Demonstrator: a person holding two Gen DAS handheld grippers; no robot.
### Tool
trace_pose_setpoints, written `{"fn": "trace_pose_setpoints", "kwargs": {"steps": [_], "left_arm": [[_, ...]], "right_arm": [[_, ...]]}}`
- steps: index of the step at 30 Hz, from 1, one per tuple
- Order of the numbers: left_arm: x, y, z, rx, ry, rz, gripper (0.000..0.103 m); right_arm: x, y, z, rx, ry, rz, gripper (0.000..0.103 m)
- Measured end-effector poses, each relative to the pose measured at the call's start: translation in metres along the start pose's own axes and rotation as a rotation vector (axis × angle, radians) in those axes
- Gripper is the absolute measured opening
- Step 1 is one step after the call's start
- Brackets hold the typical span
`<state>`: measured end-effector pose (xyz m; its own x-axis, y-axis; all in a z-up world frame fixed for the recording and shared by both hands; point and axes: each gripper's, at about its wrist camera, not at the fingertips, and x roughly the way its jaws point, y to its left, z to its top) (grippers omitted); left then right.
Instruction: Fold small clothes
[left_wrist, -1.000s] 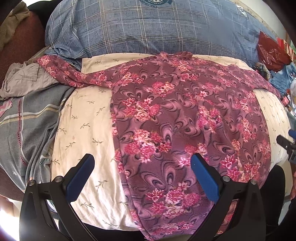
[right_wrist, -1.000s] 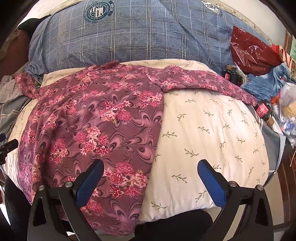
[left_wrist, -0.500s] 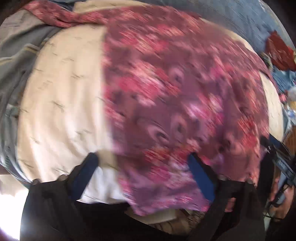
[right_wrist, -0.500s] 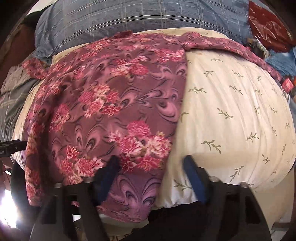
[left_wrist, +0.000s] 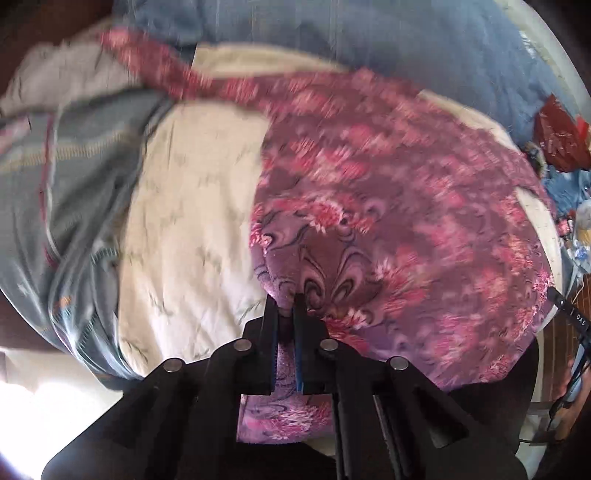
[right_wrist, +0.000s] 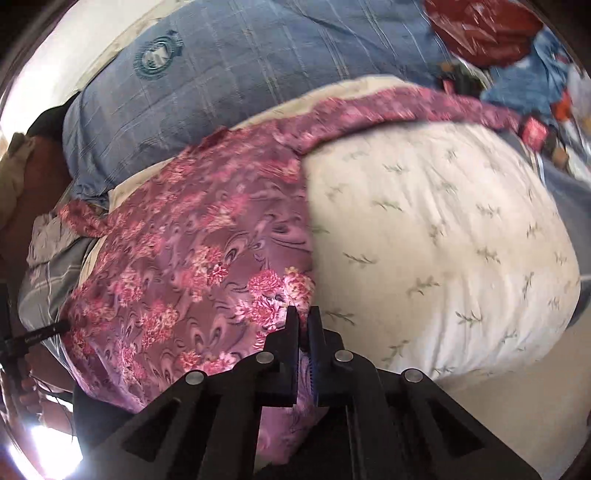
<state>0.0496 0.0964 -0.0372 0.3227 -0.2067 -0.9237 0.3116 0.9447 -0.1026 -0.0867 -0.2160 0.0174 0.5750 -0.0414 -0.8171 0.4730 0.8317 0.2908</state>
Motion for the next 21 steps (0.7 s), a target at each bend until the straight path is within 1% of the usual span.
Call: {"fn": "trace_pose_setpoints", "kwargs": {"steps": [1,2,3,4,5,6,7,8,9,10,11,12,14,15,16,17,18,19,20,21], "left_arm": [[0.014,0.002,0.002,-0.014,0.04,0.003,0.005],[0.026,0.007,0.0,-0.03,0.079,-0.006,0.005],[0.028,0.011,-0.002,-0.048,0.083,-0.021,0.006],[0.025,0.012,-0.001,-0.052,0.07,-0.031,0.006],[0.015,0.012,0.001,-0.046,0.039,-0.055,0.006],[0.004,0.01,0.005,-0.037,0.003,-0.063,0.006],[-0.006,0.006,0.009,-0.025,-0.031,-0.065,0.006],[-0.017,0.001,0.019,-0.002,-0.074,-0.07,0.01],[-0.022,-0.005,0.028,0.015,-0.102,-0.077,0.02],[-0.026,-0.013,0.043,0.023,-0.127,-0.086,0.029],[-0.025,-0.019,0.054,0.026,-0.141,-0.095,0.051],[-0.022,-0.028,0.067,0.031,-0.162,-0.102,0.065],[-0.004,-0.043,0.082,0.024,-0.178,-0.098,0.066],[0.007,-0.048,0.089,0.025,-0.173,-0.101,0.066],[0.027,-0.056,0.093,0.016,-0.151,-0.086,0.066],[0.037,-0.057,0.091,0.013,-0.137,-0.075,0.066],[0.051,-0.059,0.09,0.015,-0.114,-0.058,0.065],[0.069,-0.062,0.089,0.018,-0.059,-0.026,0.064],[0.074,-0.063,0.086,0.023,-0.058,-0.015,0.064],[0.068,-0.065,0.083,0.04,-0.104,-0.008,0.064]], "right_arm": [[0.011,-0.005,-0.001,0.017,0.03,-0.01,0.004],[0.025,-0.009,-0.005,0.032,0.078,-0.029,0.004],[0.035,-0.01,-0.006,0.043,0.12,-0.036,0.004],[0.039,-0.012,-0.006,0.057,0.136,-0.048,0.006],[0.038,-0.011,-0.005,0.063,0.131,-0.042,0.009],[0.031,-0.008,0.001,0.06,0.107,-0.041,0.01],[0.023,-0.005,0.008,0.045,0.068,-0.05,0.012],[0.015,0.001,0.017,0.022,0.024,-0.051,0.013],[0.008,0.007,0.028,-0.003,-0.016,-0.037,0.018],[0.004,0.015,0.041,-0.019,-0.05,-0.02,0.019],[0.005,0.022,0.052,-0.029,-0.073,-0.007,0.019],[0.009,0.03,0.064,-0.041,-0.092,0.009,0.019],[0.024,0.04,0.078,-0.06,-0.109,0.024,0.019],[0.042,0.045,0.085,-0.059,-0.105,0.028,0.018],[0.058,0.047,0.088,-0.055,-0.09,0.028,0.018],[0.079,0.047,0.088,-0.056,-0.05,0.015,0.018],[0.098,0.047,0.086,-0.055,0.003,-0.015,0.015],[0.107,0.045,0.083,-0.051,0.013,-0.026,0.015],[0.099,0.043,0.085,-0.037,-0.039,0.005,0.016],[0.096,0.038,0.093,-0.02,0.002,0.025,0.015]]}}
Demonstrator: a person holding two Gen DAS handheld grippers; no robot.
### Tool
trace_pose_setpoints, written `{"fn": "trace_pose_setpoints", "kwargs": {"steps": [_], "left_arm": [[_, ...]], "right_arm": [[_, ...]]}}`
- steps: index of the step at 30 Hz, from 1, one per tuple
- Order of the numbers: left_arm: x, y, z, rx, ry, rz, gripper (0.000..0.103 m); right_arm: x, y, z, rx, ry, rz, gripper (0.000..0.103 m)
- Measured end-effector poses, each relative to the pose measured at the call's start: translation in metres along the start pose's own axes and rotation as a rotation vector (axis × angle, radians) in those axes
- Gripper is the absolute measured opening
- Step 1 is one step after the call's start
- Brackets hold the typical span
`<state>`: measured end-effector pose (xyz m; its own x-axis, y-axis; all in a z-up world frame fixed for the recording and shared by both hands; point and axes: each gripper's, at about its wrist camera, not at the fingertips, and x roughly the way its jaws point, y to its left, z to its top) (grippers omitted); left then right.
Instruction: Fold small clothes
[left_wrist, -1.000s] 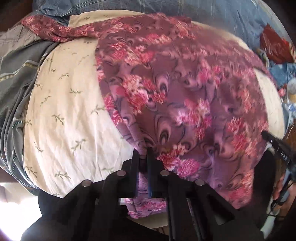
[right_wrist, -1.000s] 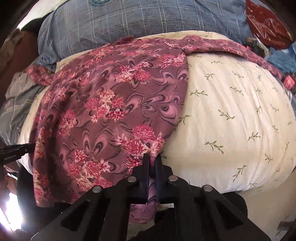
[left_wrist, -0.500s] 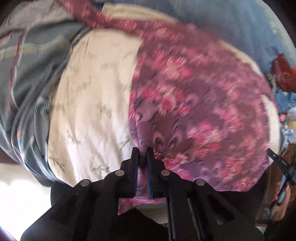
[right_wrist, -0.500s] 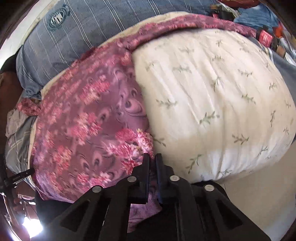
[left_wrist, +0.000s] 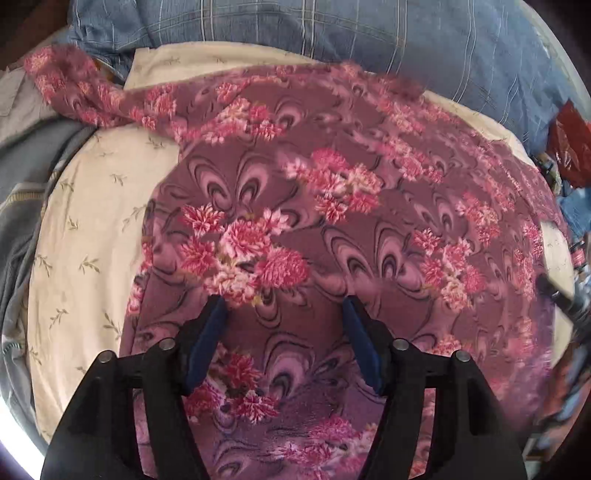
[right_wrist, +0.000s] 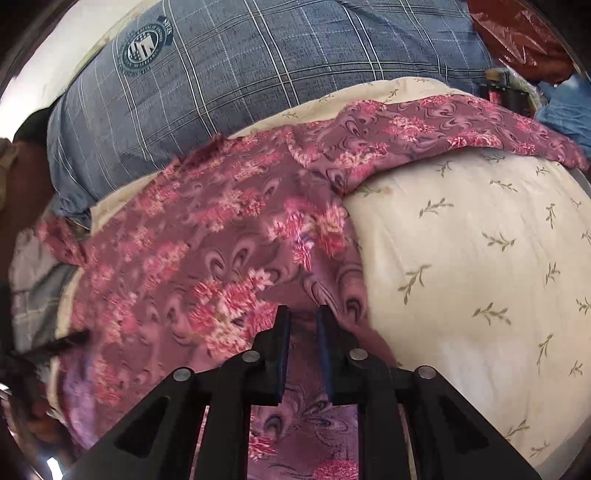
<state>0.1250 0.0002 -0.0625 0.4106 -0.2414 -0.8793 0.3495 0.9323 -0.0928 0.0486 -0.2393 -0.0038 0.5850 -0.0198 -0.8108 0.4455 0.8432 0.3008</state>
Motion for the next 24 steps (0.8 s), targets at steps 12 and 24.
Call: {"fn": "trace_pose_setpoints", "kwargs": {"steps": [12,24], "left_arm": [[-0.009,0.019,-0.001,-0.046,0.027,-0.119,0.066],[0.008,-0.016,0.073,0.028,-0.015,-0.176,0.066]], "right_arm": [[-0.058,-0.253,0.092,0.716,-0.231,-0.138,0.052],[-0.023,-0.288,0.132,0.798,-0.36,-0.233,0.006]]}}
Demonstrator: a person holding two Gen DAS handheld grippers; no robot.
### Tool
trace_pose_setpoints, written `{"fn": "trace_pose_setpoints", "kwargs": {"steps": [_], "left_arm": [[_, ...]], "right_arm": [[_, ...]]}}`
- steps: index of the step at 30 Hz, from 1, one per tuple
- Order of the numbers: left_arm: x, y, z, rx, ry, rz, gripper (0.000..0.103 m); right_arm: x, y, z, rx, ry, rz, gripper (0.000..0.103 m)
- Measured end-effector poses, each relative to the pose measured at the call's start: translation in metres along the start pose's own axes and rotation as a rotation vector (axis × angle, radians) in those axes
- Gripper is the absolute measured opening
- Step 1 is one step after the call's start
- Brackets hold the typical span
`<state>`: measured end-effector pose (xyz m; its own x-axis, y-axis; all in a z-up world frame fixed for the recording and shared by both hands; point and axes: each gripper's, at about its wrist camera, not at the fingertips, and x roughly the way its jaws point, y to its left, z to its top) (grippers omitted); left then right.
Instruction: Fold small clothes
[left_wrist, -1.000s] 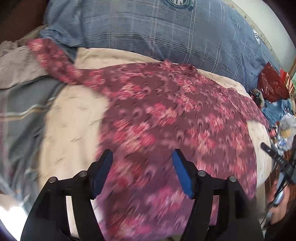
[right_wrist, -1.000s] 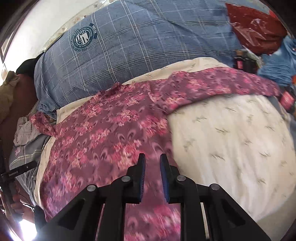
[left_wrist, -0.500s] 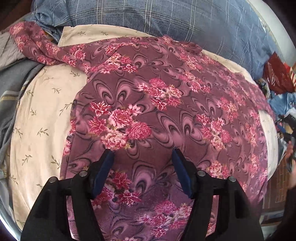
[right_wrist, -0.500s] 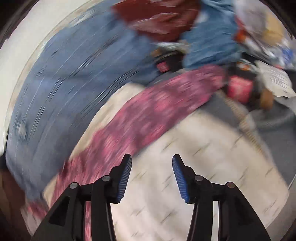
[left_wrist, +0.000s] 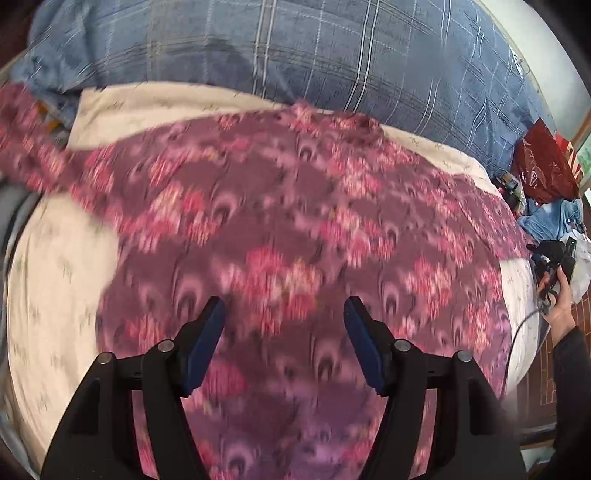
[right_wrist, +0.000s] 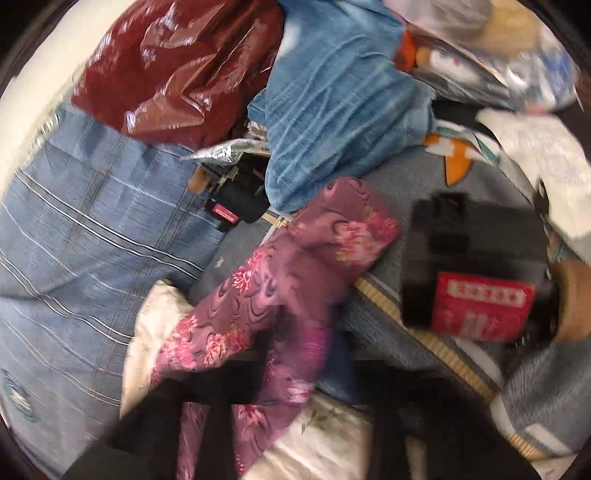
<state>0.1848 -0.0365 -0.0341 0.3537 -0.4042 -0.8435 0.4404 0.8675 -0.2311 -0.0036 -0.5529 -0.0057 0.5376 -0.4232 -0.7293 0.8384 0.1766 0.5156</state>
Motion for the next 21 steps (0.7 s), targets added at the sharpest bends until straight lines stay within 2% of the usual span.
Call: {"fn": "trace_pose_setpoints", "kwargs": {"steps": [2,5,7,9,11,14,21], "left_arm": [[0.004,0.001,0.015,0.019,-0.016,0.015,0.066],[0.014,0.006,0.037,0.034,-0.028,0.027,0.066],[0.023,0.01,0.046,0.041,-0.024,0.041,0.066],[0.03,0.015,0.048,0.032,-0.028,0.025,0.066],[0.037,0.023,0.046,0.005,-0.024,-0.011,0.066],[0.046,0.027,0.047,0.019,0.024,-0.008,0.066],[0.04,0.047,0.056,-0.046,0.063,-0.068,0.066]], "right_arm": [[-0.013,0.015,0.001,-0.056,-0.059,-0.007,0.006],[-0.037,0.047,-0.004,-0.177,-0.117,0.03,0.006],[-0.056,0.07,-0.014,-0.249,-0.127,0.07,0.006],[-0.071,0.095,-0.03,-0.306,-0.117,0.113,0.006],[-0.082,0.122,-0.053,-0.363,-0.086,0.163,0.006],[-0.091,0.156,-0.091,-0.425,-0.04,0.225,0.006],[-0.082,0.245,-0.216,-0.571,0.163,0.393,0.006]]}}
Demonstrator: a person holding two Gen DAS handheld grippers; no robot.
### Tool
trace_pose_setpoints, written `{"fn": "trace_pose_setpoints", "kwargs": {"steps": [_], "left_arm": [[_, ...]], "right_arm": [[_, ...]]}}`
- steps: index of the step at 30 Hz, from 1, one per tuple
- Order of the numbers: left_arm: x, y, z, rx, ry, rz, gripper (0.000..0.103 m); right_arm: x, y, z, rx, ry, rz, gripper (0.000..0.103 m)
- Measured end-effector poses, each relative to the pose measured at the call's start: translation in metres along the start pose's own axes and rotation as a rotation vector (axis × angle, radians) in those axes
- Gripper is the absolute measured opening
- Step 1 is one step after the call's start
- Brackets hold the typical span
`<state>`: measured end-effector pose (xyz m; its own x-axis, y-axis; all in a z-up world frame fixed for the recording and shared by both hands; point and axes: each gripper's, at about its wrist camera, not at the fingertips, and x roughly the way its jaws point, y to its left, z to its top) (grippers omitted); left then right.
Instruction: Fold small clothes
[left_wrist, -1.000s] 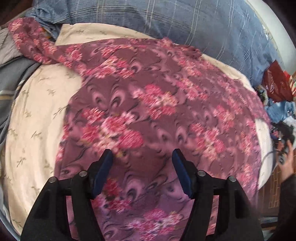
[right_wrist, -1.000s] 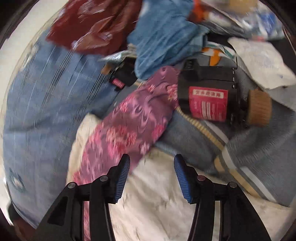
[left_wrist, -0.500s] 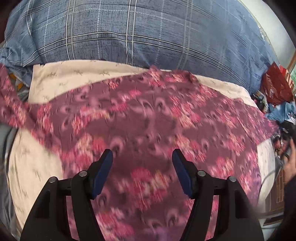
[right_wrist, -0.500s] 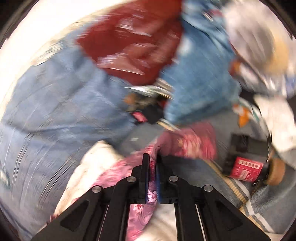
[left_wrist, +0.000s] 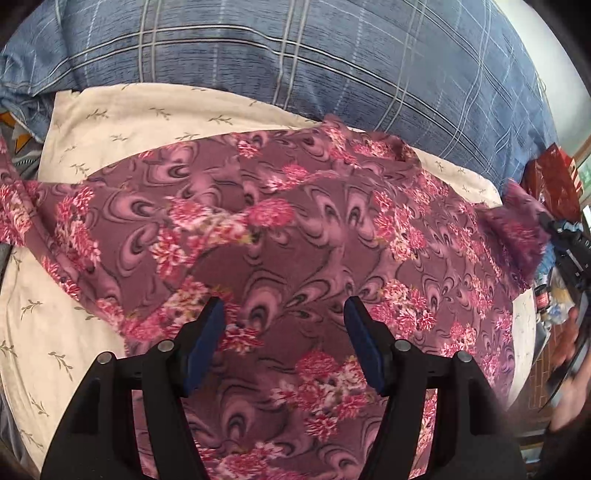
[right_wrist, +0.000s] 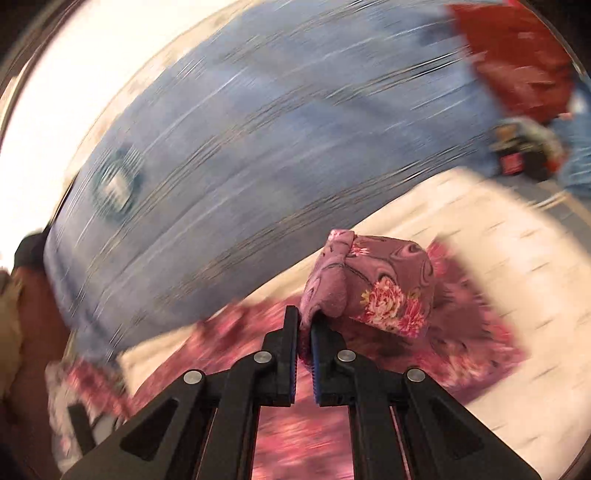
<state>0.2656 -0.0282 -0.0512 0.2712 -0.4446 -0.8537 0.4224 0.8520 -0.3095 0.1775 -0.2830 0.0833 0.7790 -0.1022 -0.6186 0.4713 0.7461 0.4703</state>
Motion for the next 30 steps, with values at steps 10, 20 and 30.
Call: {"fn": "trace_pose_setpoints", "kwargs": {"steps": [10,20,30], "left_arm": [[-0.022,0.032,0.012,-0.114,-0.028,-0.105,0.066],[-0.016,0.02,0.01,-0.084,0.019,-0.268,0.067],[0.013,0.007,0.015,-0.159,-0.026,-0.264,0.044]], "right_arm": [[0.085,0.136,-0.097,-0.146,0.242,0.184,0.012],[0.066,0.133,-0.178,-0.27,0.469,0.239,0.038],[0.013,-0.002,-0.132,0.066,0.302,0.132,0.044]]}}
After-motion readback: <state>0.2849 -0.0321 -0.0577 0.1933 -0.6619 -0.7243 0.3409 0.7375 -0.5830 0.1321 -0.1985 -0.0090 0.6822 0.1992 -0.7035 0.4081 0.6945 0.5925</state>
